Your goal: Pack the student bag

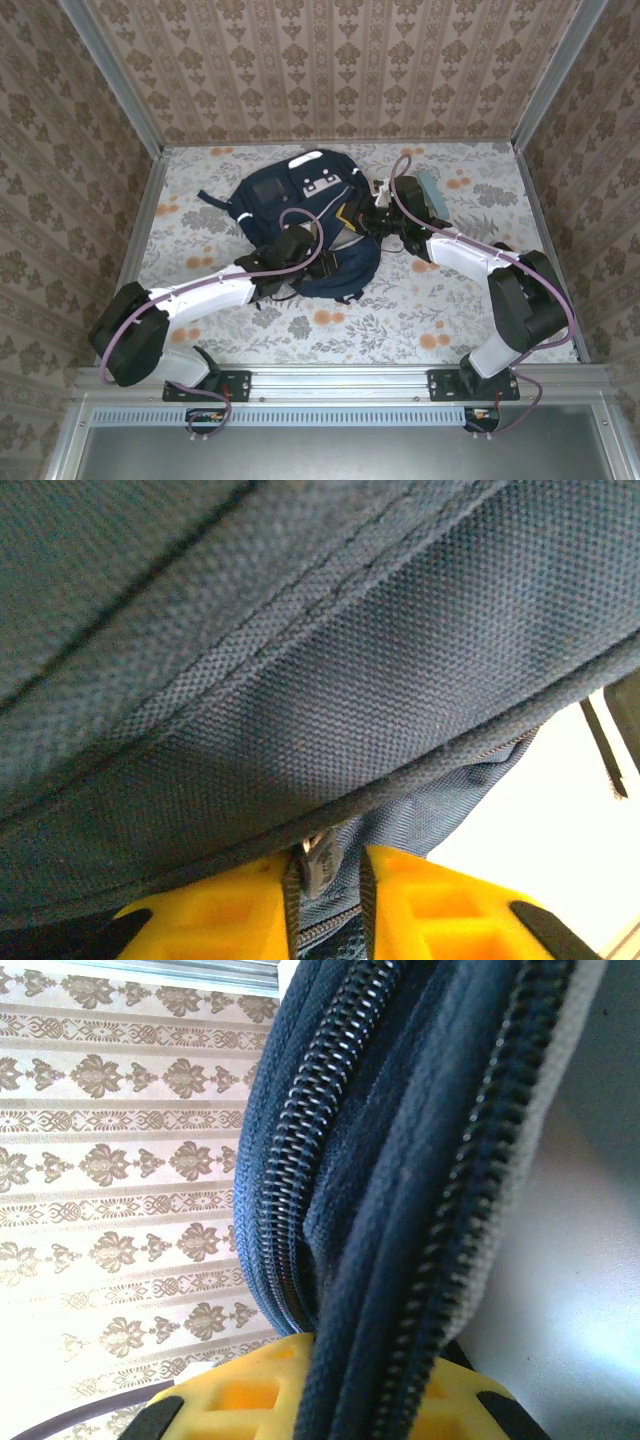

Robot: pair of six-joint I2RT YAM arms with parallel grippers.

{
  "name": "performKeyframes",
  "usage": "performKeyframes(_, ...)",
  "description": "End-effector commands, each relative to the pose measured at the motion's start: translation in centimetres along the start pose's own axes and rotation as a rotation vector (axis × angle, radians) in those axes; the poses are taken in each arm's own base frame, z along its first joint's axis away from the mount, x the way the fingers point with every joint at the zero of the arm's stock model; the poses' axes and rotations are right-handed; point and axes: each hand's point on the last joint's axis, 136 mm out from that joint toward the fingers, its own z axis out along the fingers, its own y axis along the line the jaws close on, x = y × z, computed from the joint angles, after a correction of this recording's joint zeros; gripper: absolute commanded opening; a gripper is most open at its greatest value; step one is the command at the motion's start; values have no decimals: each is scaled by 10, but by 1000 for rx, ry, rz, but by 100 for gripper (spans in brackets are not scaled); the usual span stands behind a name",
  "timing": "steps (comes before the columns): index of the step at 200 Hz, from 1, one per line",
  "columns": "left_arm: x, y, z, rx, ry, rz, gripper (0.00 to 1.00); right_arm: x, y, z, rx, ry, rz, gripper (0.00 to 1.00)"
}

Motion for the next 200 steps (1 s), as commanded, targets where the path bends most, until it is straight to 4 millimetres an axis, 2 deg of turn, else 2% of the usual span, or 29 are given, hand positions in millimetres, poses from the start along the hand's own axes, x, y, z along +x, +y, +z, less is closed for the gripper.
performKeyframes(1,-16,-6,0,2,-69,-11,18,0,46,-8,-129,-19,-85,11)
performKeyframes(45,-15,7,-9,-68,-78,17,0,-5,32,-14,-44,-63,-112,11)
performKeyframes(128,-10,65,-48,-366,-63,137,0,-24,15,-37,110,-170,-169,10)
performKeyframes(170,-22,91,-66,-493,-85,147,0,-22,11,-40,132,-161,-168,9)
performKeyframes(200,-33,106,-75,-509,-107,132,0,-20,9,-43,147,-149,-179,7)
